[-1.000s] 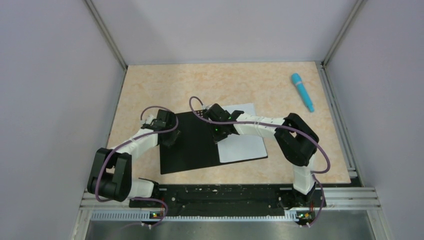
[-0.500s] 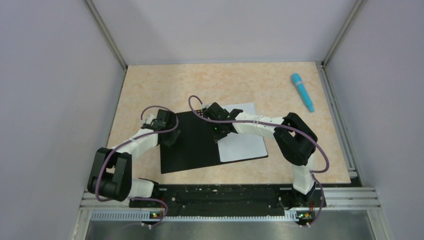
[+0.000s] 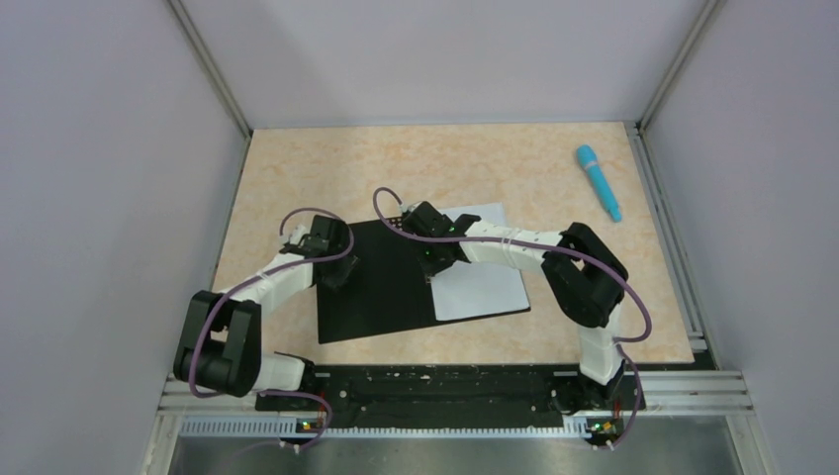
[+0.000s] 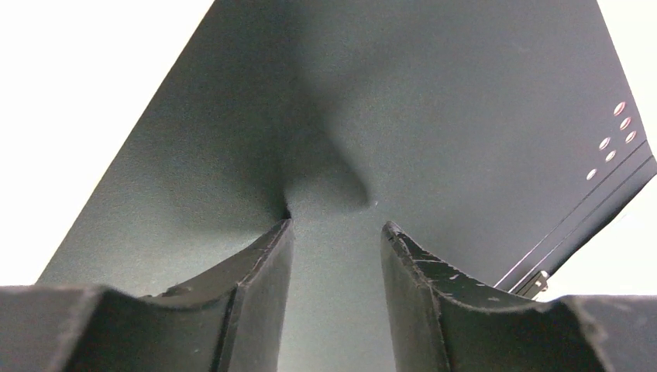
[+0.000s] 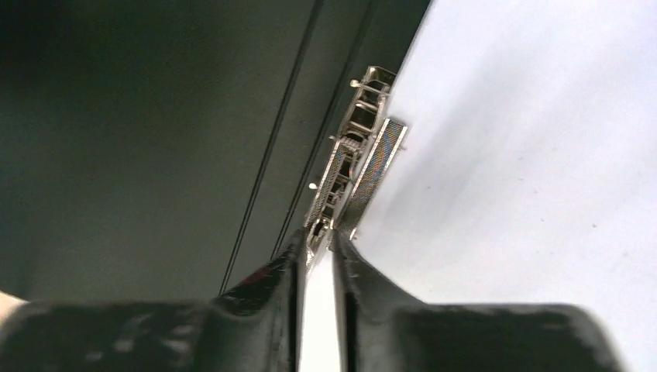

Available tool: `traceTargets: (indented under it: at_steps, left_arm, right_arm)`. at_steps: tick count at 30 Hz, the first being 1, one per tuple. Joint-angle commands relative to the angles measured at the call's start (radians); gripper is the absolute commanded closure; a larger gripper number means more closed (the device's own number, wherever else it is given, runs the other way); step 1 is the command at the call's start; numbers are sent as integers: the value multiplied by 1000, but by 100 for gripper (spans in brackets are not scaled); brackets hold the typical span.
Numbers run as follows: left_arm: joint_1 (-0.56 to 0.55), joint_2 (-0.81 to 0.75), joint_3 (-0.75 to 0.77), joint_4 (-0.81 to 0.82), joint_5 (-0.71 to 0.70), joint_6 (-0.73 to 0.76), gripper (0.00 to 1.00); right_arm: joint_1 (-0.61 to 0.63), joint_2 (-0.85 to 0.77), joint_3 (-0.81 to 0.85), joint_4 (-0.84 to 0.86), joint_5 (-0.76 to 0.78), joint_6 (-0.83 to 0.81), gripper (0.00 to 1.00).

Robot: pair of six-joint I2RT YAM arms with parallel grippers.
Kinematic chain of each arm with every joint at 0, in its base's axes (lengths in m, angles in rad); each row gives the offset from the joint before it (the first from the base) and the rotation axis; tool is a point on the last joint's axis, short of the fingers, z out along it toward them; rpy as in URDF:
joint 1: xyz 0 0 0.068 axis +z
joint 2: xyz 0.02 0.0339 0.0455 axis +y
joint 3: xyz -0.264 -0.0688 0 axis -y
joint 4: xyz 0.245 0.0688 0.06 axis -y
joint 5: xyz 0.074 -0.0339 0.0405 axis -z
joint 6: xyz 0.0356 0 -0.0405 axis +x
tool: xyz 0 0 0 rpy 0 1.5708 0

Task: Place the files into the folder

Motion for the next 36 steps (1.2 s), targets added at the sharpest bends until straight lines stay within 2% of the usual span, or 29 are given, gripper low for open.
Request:
traceTargets:
  at_steps: [1,6,7,9,14,20,24,32,36]
  left_arm:
    - [-2,36,8,-70,12,54,47]
    - [7,-39,63,-86,-8,145,33]
    - [11,-64,70,-85,-12,166,27]
    - [24,-116,76,-79,-21,212,20]
    - [69,-207,85,-63,-7,310,15]
    - [144,-236,78,-62,70,383,15]
    - [171,-250,68,-69,90,399,15]
    - [200,-247,55,-84,81,426,15]
    - [221,-259,32,-67,86,429,16]
  right_arm:
    - [-7,-42,40,1,99,0,73]
    - [6,-12,44,1,162,11,55]
    - [8,-8,48,3,171,11,53]
    - [15,4,52,15,184,10,51]
    - [47,19,75,19,228,6,52]
    - [69,50,82,26,262,8,57]
    - [77,61,81,35,278,13,68]
    - [108,115,106,12,327,9,81]
    - [121,140,104,5,331,18,81]
